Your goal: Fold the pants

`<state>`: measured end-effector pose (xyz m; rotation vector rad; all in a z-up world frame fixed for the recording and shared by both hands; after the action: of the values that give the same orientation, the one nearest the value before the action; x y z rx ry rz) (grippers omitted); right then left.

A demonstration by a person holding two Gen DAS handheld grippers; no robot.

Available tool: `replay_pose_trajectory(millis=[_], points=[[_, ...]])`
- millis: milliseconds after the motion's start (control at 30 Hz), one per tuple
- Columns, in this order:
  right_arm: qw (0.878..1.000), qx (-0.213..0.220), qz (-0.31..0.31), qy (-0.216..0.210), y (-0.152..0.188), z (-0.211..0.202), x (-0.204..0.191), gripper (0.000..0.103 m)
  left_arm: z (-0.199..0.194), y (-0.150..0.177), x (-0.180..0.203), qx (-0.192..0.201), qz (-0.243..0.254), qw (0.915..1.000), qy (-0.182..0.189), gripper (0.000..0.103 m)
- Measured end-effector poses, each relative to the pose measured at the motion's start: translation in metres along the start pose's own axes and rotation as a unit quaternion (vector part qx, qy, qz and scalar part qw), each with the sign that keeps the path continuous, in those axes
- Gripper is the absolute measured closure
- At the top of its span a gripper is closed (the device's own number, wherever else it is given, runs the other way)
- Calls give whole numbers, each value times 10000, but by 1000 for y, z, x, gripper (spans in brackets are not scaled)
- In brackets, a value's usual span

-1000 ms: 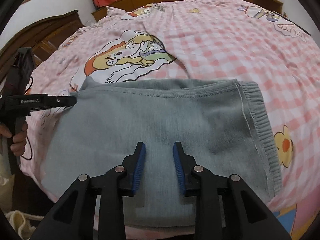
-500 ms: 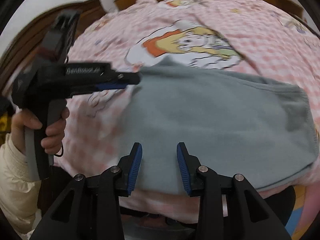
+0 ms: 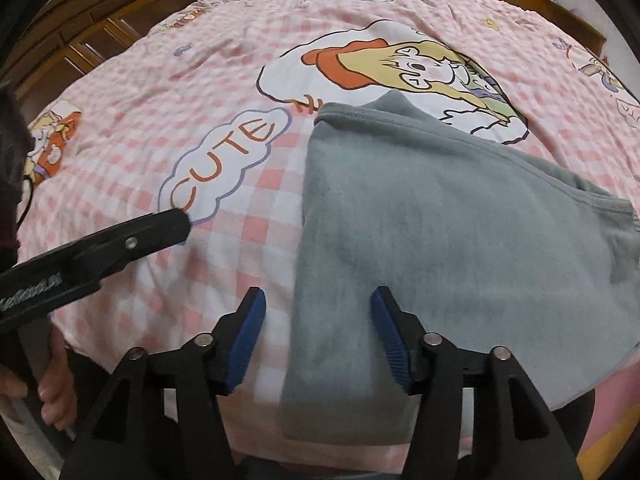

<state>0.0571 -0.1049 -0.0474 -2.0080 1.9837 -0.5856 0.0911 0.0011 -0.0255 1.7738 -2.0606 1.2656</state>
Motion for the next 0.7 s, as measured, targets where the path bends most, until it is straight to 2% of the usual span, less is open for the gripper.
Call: replay_pose_trajectory(millis=[200,267,300,333,367,400,467,567,700], points=[[9999,28,105,23,-2,13,2,46,-10,12,-14,32,-76,10000,31,45],[9998,35,36,188,-2,15,3,63,-10,15,-13,26,-45,10000,7,44],[9995,57,-5,316,-2,16,6,64,-10,16,-12,21,-20,10000,-22,44],[9996,67,9,273,-3,15,7,69,-10,18,-12,11,0,10000,-42,43],[9997,76,43,247,-3,14,9,79,-10,19,-11,0,19,10000,-61,42],[9997,77,78,198,-3,13,11,82,-10,21,-11,-16,41,10000,-82,41],[9998,53,176,-25,-5,7,15,88,-10,23,-10,-38,64,9999,-114,41],[9980,200,342,-491,-11,-14,21,91,-9,27,-7,-52,62,9999,-132,40],[9874,497,696,-1331,-25,-51,43,92,-4,31,-1,-81,62,9998,-155,40]])
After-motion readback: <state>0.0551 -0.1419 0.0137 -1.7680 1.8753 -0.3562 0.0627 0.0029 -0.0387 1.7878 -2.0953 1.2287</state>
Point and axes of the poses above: each gripper's, at about its wrist camera, not at the fingertips, and z roughly the way its jaws point, x to its right, y to its underside, the point moved 9 cm from there along z, roughly the way its jaws point, and after that the axes turned 14 degrees about y, right-handed, at the moved point
